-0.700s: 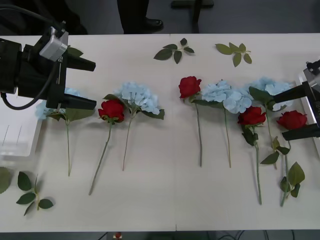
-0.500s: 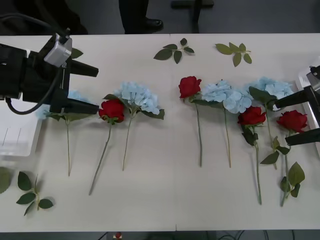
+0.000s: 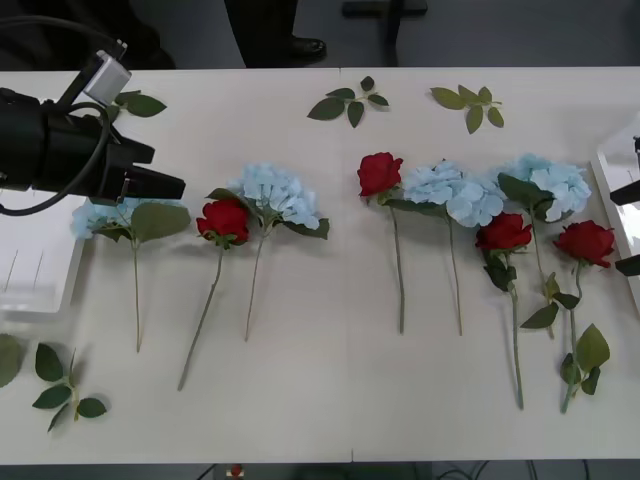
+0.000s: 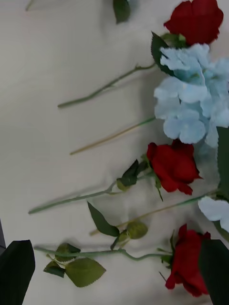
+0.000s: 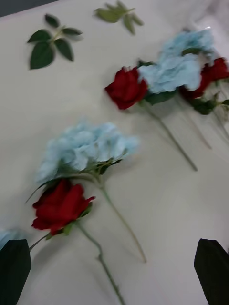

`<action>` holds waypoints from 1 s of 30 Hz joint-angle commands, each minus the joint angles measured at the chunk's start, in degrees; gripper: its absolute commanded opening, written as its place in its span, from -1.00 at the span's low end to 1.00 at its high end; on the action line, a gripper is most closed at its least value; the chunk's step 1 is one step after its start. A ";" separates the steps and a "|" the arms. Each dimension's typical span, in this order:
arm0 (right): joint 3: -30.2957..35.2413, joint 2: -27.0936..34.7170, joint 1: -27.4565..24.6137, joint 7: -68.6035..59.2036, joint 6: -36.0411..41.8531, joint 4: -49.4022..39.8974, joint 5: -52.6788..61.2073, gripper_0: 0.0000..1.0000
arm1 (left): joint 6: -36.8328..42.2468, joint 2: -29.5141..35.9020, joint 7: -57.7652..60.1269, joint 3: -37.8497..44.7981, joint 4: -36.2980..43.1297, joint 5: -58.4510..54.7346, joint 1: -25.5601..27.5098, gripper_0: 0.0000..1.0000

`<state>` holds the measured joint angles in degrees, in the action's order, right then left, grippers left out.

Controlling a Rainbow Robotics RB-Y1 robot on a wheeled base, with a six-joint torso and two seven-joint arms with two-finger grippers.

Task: Place the red flowers into the right box and the blue flowers into the left box. If a person shows an open palm, hand one flower to the person first, then continue sorting.

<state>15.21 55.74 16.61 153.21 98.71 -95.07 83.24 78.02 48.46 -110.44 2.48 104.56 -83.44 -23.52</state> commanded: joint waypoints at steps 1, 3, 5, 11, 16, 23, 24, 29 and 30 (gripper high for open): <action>1.05 1.57 -1.85 -15.92 -2.47 -0.47 -4.84 1.00 | -2.44 0.49 17.27 0.16 8.91 13.74 6.12 1.00; 0.70 1.57 -2.46 -21.55 -3.61 -0.47 -7.13 1.00 | -2.61 0.49 25.45 -0.19 12.51 19.10 9.10 1.00; -0.01 1.57 -2.82 -28.93 -4.49 -0.47 -9.76 1.00 | -2.61 0.49 32.04 -0.19 17.26 23.85 13.23 1.00; -2.47 1.57 -2.90 -46.16 -7.04 -0.47 -15.39 1.00 | -4.64 0.32 41.09 0.07 23.15 35.54 23.96 1.00; -7.13 1.57 -2.90 -57.58 -10.99 -0.47 -19.52 1.00 | -8.33 -2.59 40.74 -1.86 18.49 45.38 25.10 1.00; -13.45 1.57 -2.99 -67.69 -15.74 -0.47 -24.35 1.00 | -13.51 -8.21 40.65 -4.94 6.71 55.67 19.74 1.00; -14.16 1.57 -3.17 -68.92 -16.00 -0.47 -25.06 1.00 | -13.69 -9.09 40.74 -5.38 4.95 57.34 18.42 1.00; -15.30 1.39 -4.75 -72.61 -17.58 0.23 -25.85 1.00 | -14.13 -12.25 40.83 -6.87 -0.50 61.56 14.11 1.00; -15.30 1.04 -5.28 -72.79 -18.02 0.67 -26.02 1.00 | -14.13 -12.78 40.65 -7.22 -1.55 62.08 13.15 1.00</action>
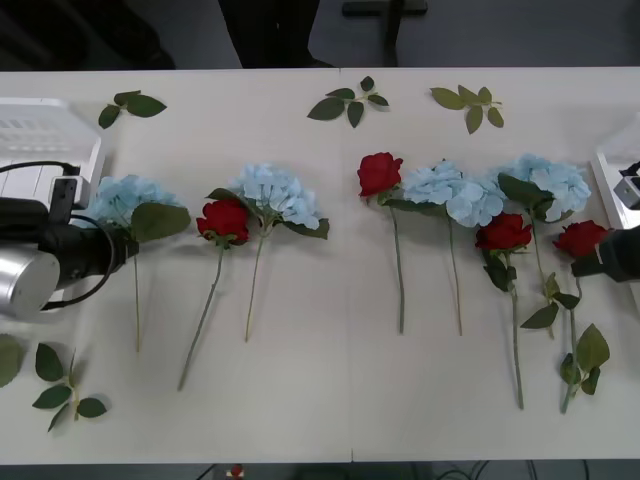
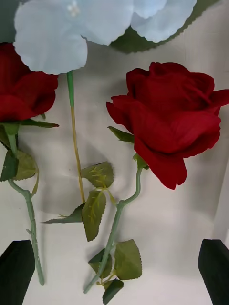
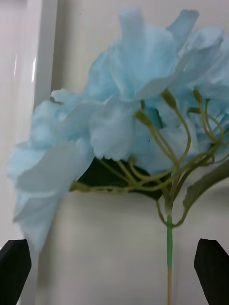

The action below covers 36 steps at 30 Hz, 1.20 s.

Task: Place the red flowers into the right box and the blue flowers into the left box. If a person shows an open palm, hand one flower to the person first, then continue sorting.

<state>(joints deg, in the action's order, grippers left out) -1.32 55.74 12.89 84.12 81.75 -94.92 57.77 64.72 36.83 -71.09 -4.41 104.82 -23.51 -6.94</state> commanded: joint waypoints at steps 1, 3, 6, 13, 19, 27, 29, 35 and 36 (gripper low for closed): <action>1.23 0.95 -1.73 -3.79 -1.33 0.70 -0.64 1.00 | -0.82 -1.41 1.31 -0.42 -2.34 2.50 -3.78 1.00; 1.23 0.69 -2.43 -3.88 -2.56 1.84 -0.82 1.00 | -0.82 -2.03 1.22 -1.13 -4.09 3.38 -5.10 1.00; 1.23 -0.10 -2.96 -3.44 -4.23 4.39 -1.08 1.00 | -1.52 -2.73 1.13 -2.62 -6.64 5.93 -6.77 1.00; 0.18 -2.56 -2.96 -3.09 -5.72 6.85 -2.66 1.00 | -7.15 -4.05 0.34 -5.70 -12.79 9.18 -7.74 1.00; -4.04 -3.62 -2.96 -3.88 -10.03 6.94 -5.83 1.00 | -7.41 -4.49 0.43 -6.75 -13.59 9.36 -8.09 0.19; -5.18 -5.81 -2.96 -4.32 -13.10 8.88 -8.38 1.00 | -7.32 -4.84 0.43 -7.10 -13.59 9.62 -8.18 -1.00; -5.27 -6.25 -2.96 -4.32 -13.10 8.96 -8.55 1.00 | -7.24 -4.93 0.52 -7.19 -13.59 9.62 -8.26 -1.00; -5.71 -7.48 -2.96 -4.50 -13.19 8.96 -9.78 1.00 | -2.49 -4.84 0.61 -6.58 -11.12 9.71 -9.85 -1.00; -5.88 -7.57 -2.96 -4.50 -13.19 9.05 -9.96 1.00 | -0.21 -4.84 0.61 -5.96 -9.72 9.71 -10.46 -1.00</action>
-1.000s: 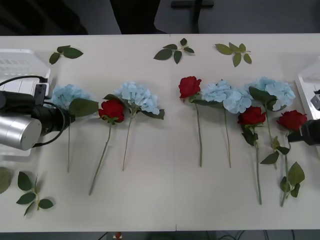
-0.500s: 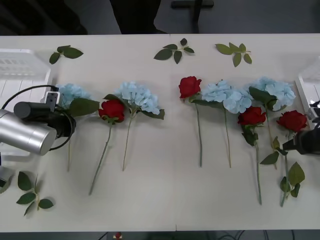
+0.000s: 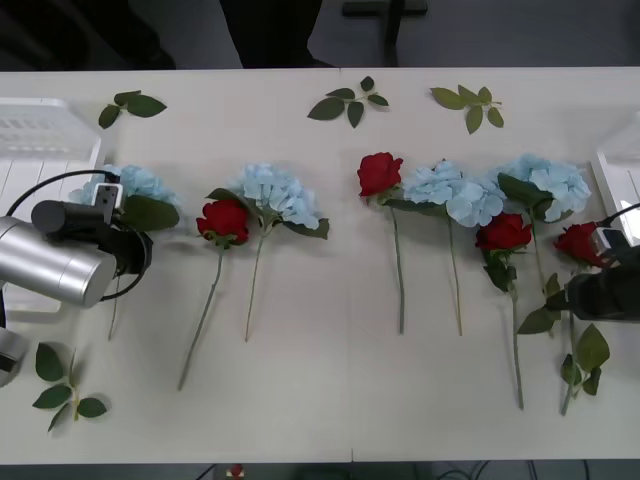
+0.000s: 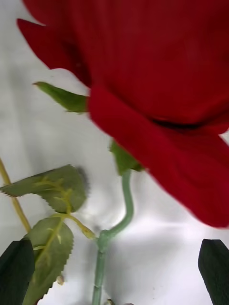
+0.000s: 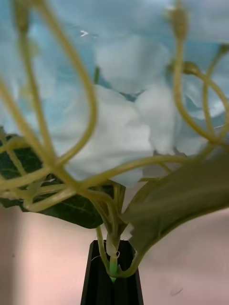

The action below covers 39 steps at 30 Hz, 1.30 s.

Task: Place the red flowers into the right box and the blue flowers into the left box. If a person shows an open palm, hand one flower to the person first, then continue sorting.

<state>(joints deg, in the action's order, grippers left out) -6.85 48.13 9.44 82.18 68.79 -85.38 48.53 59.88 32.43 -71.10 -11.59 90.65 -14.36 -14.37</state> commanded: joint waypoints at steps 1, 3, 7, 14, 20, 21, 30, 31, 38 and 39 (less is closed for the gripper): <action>-0.53 -0.05 0.49 -2.55 -0.24 -0.40 -0.89 1.00 | 7.36 -0.44 0.70 2.01 5.94 0.56 -3.65 -1.00; -0.80 -0.22 0.49 -2.64 -0.50 -0.22 -1.07 1.00 | 11.40 -0.44 0.70 3.42 8.14 0.56 -4.88 -1.00; -1.85 -0.49 0.49 -2.64 -2.34 1.10 -1.07 1.00 | 19.05 -0.79 0.79 7.28 12.27 0.03 -8.84 -1.00; -3.26 -0.75 0.49 -2.82 -4.63 2.24 -1.24 1.00 | 26.87 1.32 -3.43 17.39 12.18 -1.11 -18.68 -1.00; -3.26 -1.54 0.49 -2.82 -4.81 2.68 -1.77 0.62 | 22.65 5.28 -12.93 26.18 3.39 -4.63 -19.74 -1.00; -3.17 -1.72 0.49 -2.82 -4.81 2.68 -1.77 0.33 | 21.86 6.24 -13.98 26.44 1.98 -4.63 -19.47 -1.00; -3.26 -1.98 0.49 -3.52 -4.81 2.68 -1.95 -1.00 | 11.40 13.98 -21.19 28.20 -10.94 -10.78 -17.19 -1.00; -3.26 -1.98 0.49 -3.52 -4.81 2.68 -1.95 -1.00 | 10.35 14.15 -22.15 28.46 -11.99 -10.96 -17.01 -1.00; -1.76 -1.72 0.49 -3.61 -4.19 1.18 -1.24 -1.00 | 2.96 14.51 -24.62 29.08 -14.80 -11.04 -11.74 -1.00; -1.06 -1.72 0.49 -3.52 -3.22 0.39 -1.15 -1.00 | 1.64 14.51 -24.44 29.08 -14.80 -11.04 -10.59 -1.00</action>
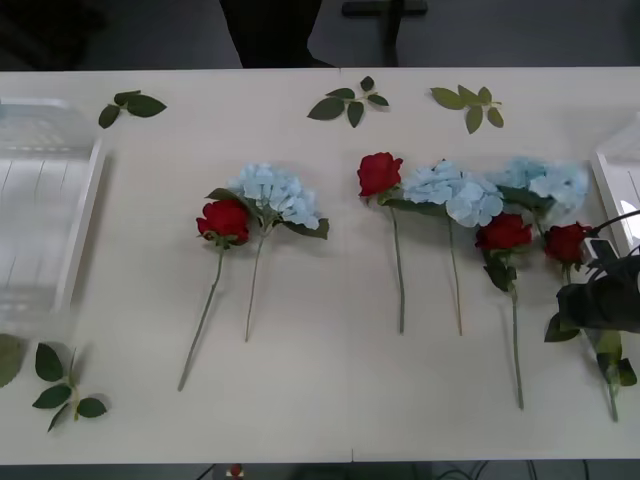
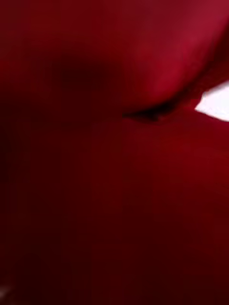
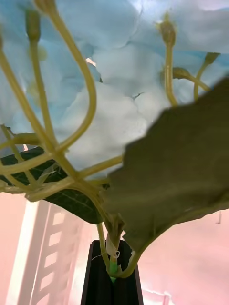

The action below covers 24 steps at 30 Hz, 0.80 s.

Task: Place the red flowers into the right box and the blue flowers into the left box. If a person shows an open palm, hand one flower to the person first, then continue sorting.

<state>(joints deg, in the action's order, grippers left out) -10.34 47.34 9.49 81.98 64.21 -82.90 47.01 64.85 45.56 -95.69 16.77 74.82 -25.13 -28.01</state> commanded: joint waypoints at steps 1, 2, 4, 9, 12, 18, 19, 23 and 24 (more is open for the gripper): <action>2.70 -0.84 0.44 -3.23 1.71 -2.53 0.28 -1.00 | -3.68 1.37 0.24 0.63 1.03 -0.28 3.48 -1.00; 3.31 -0.76 0.44 -3.32 2.50 -3.41 0.37 -1.00 | -4.29 1.28 0.24 0.63 1.03 -0.28 4.10 -1.00; 4.37 -0.76 0.44 -3.15 3.82 -4.72 0.28 -1.00 | -5.61 0.58 0.32 0.63 0.94 -0.28 5.07 -1.00; 9.55 -0.76 0.44 -3.41 11.03 -11.23 0.45 -1.00 | -7.90 -0.83 0.50 0.63 1.03 -0.01 6.47 -1.00; 12.54 -0.93 0.44 -3.59 14.89 -14.92 0.54 -1.00 | -7.90 -0.83 0.41 0.63 1.03 -0.45 6.56 -1.00; 18.17 -2.34 0.44 -4.64 22.98 -21.95 0.72 -1.00 | -8.25 -0.83 0.24 -0.07 1.12 -1.51 6.47 -0.79; 19.31 -2.95 0.44 -4.82 24.30 -23.09 0.81 -1.00 | -8.25 -0.83 0.06 -0.07 1.12 -1.86 6.47 -0.61; 22.03 -4.62 0.44 -5.08 27.55 -25.29 0.63 -1.00 | -8.16 -0.83 -0.56 -0.07 1.91 -2.65 6.38 -0.21; 22.30 -5.06 0.44 -5.08 28.08 -25.73 0.45 -1.00 | -8.07 -0.83 -0.82 -0.07 2.17 -2.91 6.38 -0.03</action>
<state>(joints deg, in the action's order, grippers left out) 11.41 42.97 9.48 78.90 91.76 -106.27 47.32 57.37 43.89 -95.69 16.88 74.89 -27.58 -20.78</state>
